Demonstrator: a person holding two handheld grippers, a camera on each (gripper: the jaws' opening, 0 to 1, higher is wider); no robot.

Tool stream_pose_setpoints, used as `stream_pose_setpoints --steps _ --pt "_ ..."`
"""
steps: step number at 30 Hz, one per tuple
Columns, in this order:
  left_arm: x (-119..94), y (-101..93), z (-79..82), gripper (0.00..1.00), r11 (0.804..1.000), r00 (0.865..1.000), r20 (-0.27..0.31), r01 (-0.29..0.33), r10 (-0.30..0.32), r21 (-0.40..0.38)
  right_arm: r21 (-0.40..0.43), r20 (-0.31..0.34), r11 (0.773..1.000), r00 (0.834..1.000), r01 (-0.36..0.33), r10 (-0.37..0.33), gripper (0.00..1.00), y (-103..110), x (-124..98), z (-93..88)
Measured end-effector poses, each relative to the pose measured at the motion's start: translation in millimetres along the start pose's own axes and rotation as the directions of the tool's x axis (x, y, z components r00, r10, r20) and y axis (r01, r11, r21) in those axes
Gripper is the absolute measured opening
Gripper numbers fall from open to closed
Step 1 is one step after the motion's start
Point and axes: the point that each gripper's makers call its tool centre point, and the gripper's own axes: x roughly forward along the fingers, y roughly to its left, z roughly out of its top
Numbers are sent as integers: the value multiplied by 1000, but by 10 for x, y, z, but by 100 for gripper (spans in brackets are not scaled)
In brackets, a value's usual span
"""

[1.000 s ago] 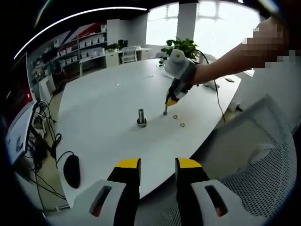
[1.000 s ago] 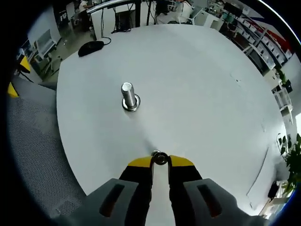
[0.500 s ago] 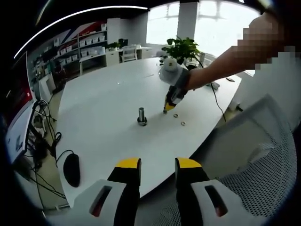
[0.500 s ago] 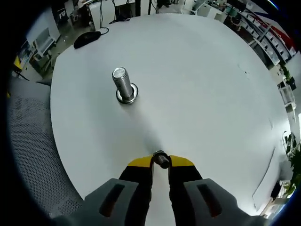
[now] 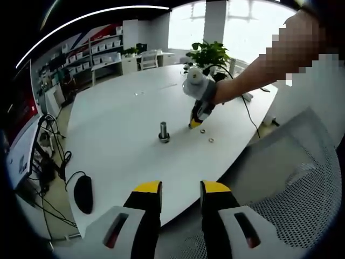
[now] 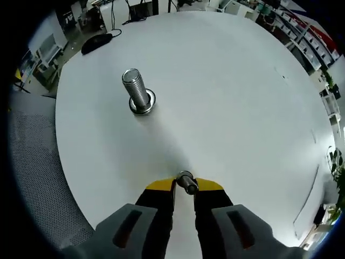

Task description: Place the washer onto the threaded stud by aligning its center hole with the stud, sliding it down to the base, and recovering from edge contact or off-axis alignment until the washer reaches the visible bottom stop.

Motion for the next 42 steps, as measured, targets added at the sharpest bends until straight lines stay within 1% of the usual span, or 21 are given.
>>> stream_pose_setpoints --steps 2,5,10,12,15,18,19,22,24,27,29,32,35,37,39,40,42 --pt "-3 -5 5 26 1000 1000 1 0 0 -1 -1 -1 1000 1000 6 -6 17 29 -40 -19" --pt "9 -8 5 26 1000 1000 3 4 -4 2 4 2 1000 1000 16 -16 20 -4 -61 -26" --pt "6 -22 11 26 1000 1000 5 9 -9 8 17 -5 1000 1000 19 -19 21 -47 -66 -74" --pt "4 -25 16 26 1000 1000 7 10 -10 6 28 -8 999 1000 19 -19 21 0 -101 -130" --pt "2 -31 17 26 1000 1000 8 12 -12 13 26 -35 1000 999 9 -8 21 22 -95 -233" --pt "0 -31 12 26 1000 1000 8 14 -14 14 27 -35 1000 999 -1 2 21 101 -107 -252" --pt "-1 -32 12 26 1000 1000 9 15 -15 12 36 -33 999 999 -5 6 21 171 -122 -265" --pt "-8 -44 15 26 1000 1000 8 18 -19 16 38 -37 999 999 -13 15 21 200 -95 -278" --pt "-13 -56 13 26 1000 1000 5 21 -21 22 27 -53 1000 999 -13 14 21 234 -98 -317" --pt "-13 -47 16 26 1000 1000 8 19 -20 21 27 -64 1000 998 -15 16 21 179 -70 -359" --pt "-17 -50 17 26 1000 1000 10 21 -21 18 43 -70 999 997 -16 19 21 159 -84 -392" --pt "-16 -45 12 26 1000 1000 10 21 -21 18 76 -56 997 998 -23 28 20 208 -96 -396" --pt "-18 -47 11 26 1000 1000 9 22 -22 18 81 -47 996 998 -24 28 20 224 -92 -389" --pt "-16 -49 16 26 1000 1000 7 23 -24 19 91 -44 995 998 -41 45 20 219 -75 -377" --pt "-15 -51 13 26 1000 1000 6 27 -27 16 95 -60 994 997 -48 53 19 236 -73 -369" --pt "-8 -47 14 26 1000 1000 7 27 -27 15 80 -89 995 994 -63 70 19 235 -64 -360" --pt "-4 -50 16 26 999 1000 8 29 -29 15 41 -121 997 990 -72 77 18 221 -53 -354"
